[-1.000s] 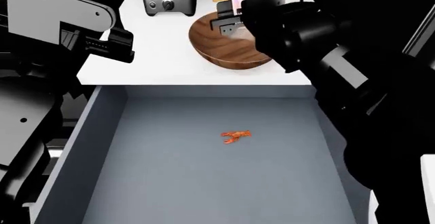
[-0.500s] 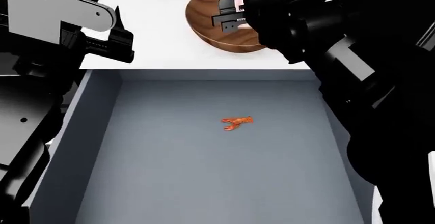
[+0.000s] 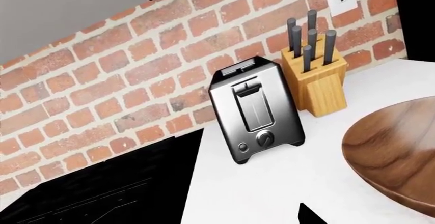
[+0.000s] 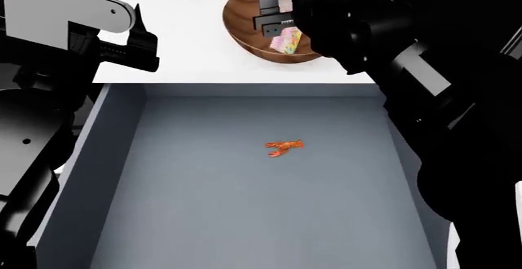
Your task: Place the bar in the bowl and close the drawer.
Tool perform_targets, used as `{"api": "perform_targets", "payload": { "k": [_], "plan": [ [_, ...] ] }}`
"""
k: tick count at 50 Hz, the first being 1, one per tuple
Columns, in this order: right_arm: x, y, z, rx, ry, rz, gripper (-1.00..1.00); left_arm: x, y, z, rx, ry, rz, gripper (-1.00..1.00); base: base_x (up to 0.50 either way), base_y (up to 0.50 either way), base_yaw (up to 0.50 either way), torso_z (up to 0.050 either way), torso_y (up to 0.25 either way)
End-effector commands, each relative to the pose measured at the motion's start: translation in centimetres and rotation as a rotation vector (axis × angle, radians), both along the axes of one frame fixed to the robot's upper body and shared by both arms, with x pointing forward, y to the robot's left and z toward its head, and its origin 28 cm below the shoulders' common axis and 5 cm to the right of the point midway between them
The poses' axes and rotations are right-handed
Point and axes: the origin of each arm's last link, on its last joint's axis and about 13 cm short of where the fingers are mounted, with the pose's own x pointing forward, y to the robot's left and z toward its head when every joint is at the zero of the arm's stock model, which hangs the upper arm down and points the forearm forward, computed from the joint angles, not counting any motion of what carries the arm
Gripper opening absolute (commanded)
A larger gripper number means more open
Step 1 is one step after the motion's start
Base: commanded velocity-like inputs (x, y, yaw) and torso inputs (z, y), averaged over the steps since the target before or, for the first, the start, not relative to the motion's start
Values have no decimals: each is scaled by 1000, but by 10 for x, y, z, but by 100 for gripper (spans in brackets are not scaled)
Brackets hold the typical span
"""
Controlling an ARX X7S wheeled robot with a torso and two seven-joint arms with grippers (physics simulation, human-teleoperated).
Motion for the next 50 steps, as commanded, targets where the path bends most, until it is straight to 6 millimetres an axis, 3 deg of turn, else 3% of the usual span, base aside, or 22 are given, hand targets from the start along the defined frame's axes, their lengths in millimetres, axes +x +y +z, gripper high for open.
{"api": "perform_targets", "payload": {
  "k": [1, 20, 27, 32, 39, 44, 50],
  "plan": [
    [0, 0, 0, 0, -3, 8, 100, 0, 0, 0, -2, -4, -1, 100, 0, 0, 0, 0, 0],
    [1, 0, 2, -4, -28, 2, 100, -2, 2, 1, -15, -14, -3, 100, 0, 0, 0, 0, 0],
    [2, 0, 2, -36, -62, 17, 100, -3, 2, 0, -23, -10, -9, 100, 0, 0, 0, 0, 222],
    [4, 6, 15, -68, -231, 90, 100, -7, 3, -1, -24, -5, -18, 100, 0, 0, 0, 0, 250],
    [-1, 15, 26, -59, -274, 101, 100, -10, 3, 0, -25, -9, -18, 100, 0, 0, 0, 0, 250],
    [-20, 17, 27, -31, -307, 120, 100, -14, 3, -1, -24, -14, -18, 100, 0, 0, 0, 0, 250],
    [-59, 12, 22, 62, -387, 119, 100, -20, 3, -3, -24, -29, -14, 100, 0, 0, 0, 0, 250]
  ]
}}
